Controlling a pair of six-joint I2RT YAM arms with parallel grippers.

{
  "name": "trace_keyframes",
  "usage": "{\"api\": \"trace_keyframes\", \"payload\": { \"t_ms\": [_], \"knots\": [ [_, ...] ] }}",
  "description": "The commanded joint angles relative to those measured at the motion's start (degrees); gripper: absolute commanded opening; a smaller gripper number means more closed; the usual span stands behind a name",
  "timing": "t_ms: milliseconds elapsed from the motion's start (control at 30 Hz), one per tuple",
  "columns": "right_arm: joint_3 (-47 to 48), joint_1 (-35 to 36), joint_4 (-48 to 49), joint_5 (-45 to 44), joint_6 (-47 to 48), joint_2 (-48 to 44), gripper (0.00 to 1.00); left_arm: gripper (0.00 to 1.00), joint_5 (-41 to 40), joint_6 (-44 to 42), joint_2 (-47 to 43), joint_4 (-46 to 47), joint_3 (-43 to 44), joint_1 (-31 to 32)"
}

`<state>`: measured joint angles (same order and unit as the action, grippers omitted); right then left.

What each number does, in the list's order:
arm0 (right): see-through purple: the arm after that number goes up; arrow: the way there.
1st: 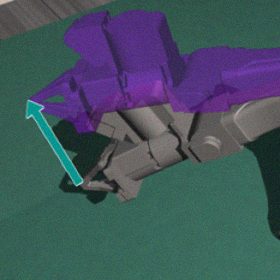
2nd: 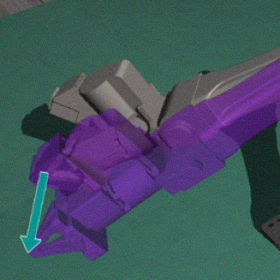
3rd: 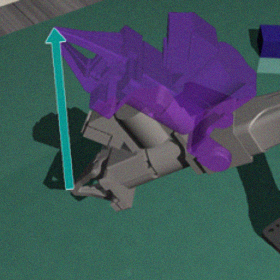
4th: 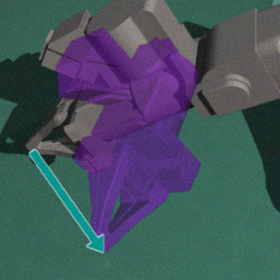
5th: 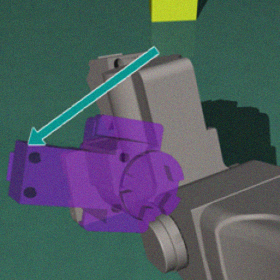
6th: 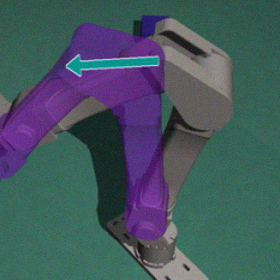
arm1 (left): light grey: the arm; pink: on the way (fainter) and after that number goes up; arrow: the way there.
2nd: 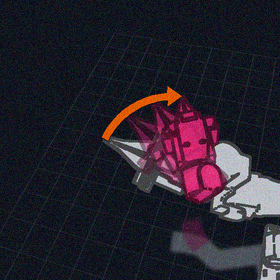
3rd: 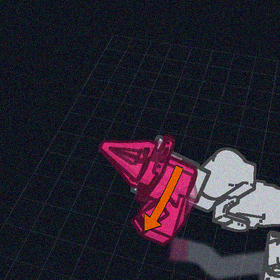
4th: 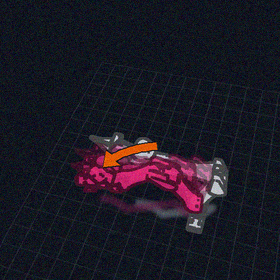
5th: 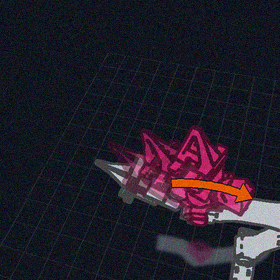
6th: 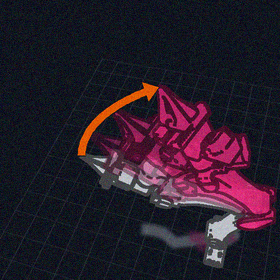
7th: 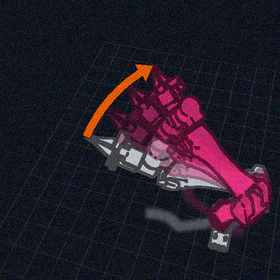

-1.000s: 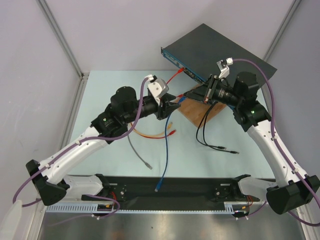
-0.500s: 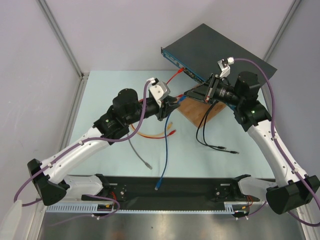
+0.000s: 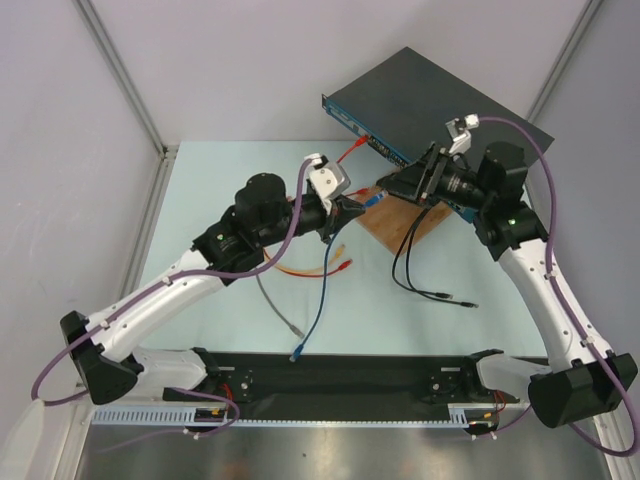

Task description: Insert the plug into the switch port

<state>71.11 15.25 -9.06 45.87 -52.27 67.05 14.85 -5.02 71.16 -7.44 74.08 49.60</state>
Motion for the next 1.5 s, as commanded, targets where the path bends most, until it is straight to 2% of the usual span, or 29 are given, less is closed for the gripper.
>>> {"api": "trace_keyframes", "payload": {
  "t_ms": [0, 33, 67, 100, 267, 300, 467, 733, 967, 1167, 1333, 1467],
  "knots": [
    [2.79, -6.09, -1.57, -1.65, 4.01, -0.86, 0.65, 0.00, -0.96, 2.81, 0.91, -6.34, 5.62, 3.39],
    [3.50, -7.24, -2.36, -2.44, 5.15, -1.04, 0.76, 0.00, -2.01, 3.86, 1.44, -7.66, 6.59, 5.05],
    [4.55, -9.34, -4.19, -3.06, 6.38, -1.30, 0.80, 0.00, -4.98, 4.66, 2.14, -10.72, 7.73, 6.02],
    [6.22, -10.49, -4.73, -4.11, 8.83, -1.56, 0.94, 0.00, -6.49, 7.36, 3.71, -12.40, 10.00, 6.99],
    [11.50, -16.72, -12.18, -8.15, 16.74, -2.44, 0.98, 0.00, -14.67, 12.48, 8.46, -18.21, 15.12, 13.14],
    [12.46, -18.65, -13.78, -9.99, 19.46, -2.79, 1.00, 0.00, -19.11, 13.88, 9.26, -18.74, 17.13, 13.93],
    [13.62, -26.57, -20.64, -11.33, 23.18, -5.61, 1.00, 0.00, -22.67, 19.85, 16.28, -22.44, 22.85, 16.14],
    [13.18, -43.25, -27.93, -0.79, 25.99, -6.41, 1.00, 0.00, -19.95, 25.32, 25.16, -24.28, 33.13, 16.58],
    [11.34, -51.71, -32.95, 7.04, 30.12, -4.12, 1.00, 0.00, -19.86, 30.67, 31.14, -25.08, 38.49, 16.05],
    [4.22, -52.69, -27.17, 11.78, 27.23, -4.90, 1.00, 0.00, -21.36, 34.98, 35.71, -26.13, 43.50, 15.26],
    [-0.35, -51.99, -20.40, 12.40, 23.28, -5.52, 0.98, 0.00, -22.76, 36.48, 37.83, -26.83, 45.88, 14.38],
    [-1.85, -49.61, -18.63, 12.14, 22.92, -4.65, 0.98, 0.00, -23.55, 36.57, 39.06, -26.49, 47.11, 12.80]
  ]
}}
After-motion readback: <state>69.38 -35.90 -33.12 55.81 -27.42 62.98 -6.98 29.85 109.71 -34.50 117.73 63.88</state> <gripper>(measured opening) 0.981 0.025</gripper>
